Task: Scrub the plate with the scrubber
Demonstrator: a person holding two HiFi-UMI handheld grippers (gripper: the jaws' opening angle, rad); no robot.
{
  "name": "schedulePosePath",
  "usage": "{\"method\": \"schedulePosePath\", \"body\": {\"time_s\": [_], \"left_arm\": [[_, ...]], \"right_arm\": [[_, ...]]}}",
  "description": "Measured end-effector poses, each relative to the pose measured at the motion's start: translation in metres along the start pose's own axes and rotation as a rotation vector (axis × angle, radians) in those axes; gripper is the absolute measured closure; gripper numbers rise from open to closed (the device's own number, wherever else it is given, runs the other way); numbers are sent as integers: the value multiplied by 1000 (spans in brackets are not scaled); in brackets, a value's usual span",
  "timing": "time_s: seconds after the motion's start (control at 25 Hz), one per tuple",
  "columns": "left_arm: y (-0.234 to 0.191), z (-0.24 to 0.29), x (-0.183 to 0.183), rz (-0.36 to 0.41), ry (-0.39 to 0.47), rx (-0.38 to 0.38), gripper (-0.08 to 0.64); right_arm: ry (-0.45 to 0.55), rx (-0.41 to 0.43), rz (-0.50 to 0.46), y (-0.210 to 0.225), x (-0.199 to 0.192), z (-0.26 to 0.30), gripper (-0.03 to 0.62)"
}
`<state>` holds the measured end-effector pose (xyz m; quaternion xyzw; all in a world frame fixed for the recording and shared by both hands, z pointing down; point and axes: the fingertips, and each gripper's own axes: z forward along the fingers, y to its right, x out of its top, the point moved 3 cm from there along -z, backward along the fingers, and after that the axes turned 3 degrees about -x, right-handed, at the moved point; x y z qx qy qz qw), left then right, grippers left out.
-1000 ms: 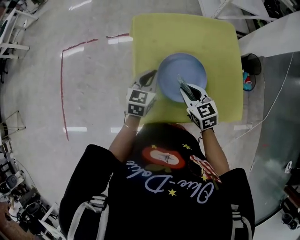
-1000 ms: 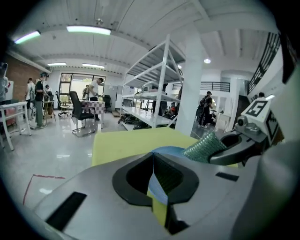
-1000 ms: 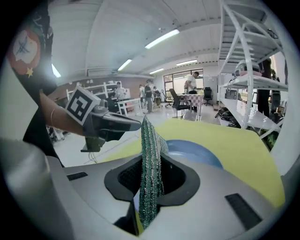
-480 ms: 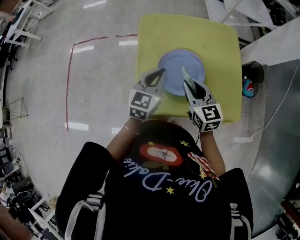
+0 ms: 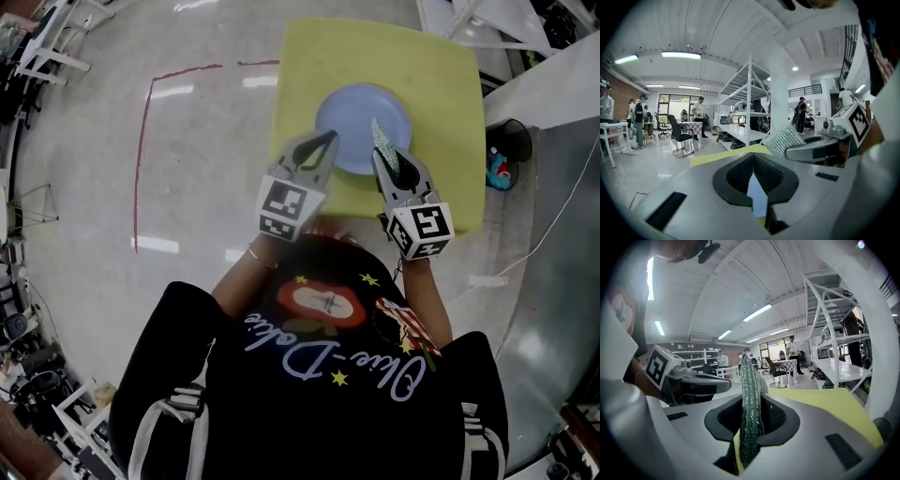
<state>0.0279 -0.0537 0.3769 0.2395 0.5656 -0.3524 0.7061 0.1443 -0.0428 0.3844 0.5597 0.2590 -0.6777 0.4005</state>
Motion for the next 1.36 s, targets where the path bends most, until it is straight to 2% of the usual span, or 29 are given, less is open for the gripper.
{"method": "schedulePosePath", "body": {"time_s": [0.68,0.92,1.36], "left_arm": [[0,-10,0,4,5,20,557],[-1,-10,2,52,-7,27,557],[2,-5,1,64,-17,25,557]], "right_arm": [[19,2,-35,-9,13,-8,534],[26,5,-30,-9,16,-5,534],[26,22,-25,-8,15,-4,534]]}}
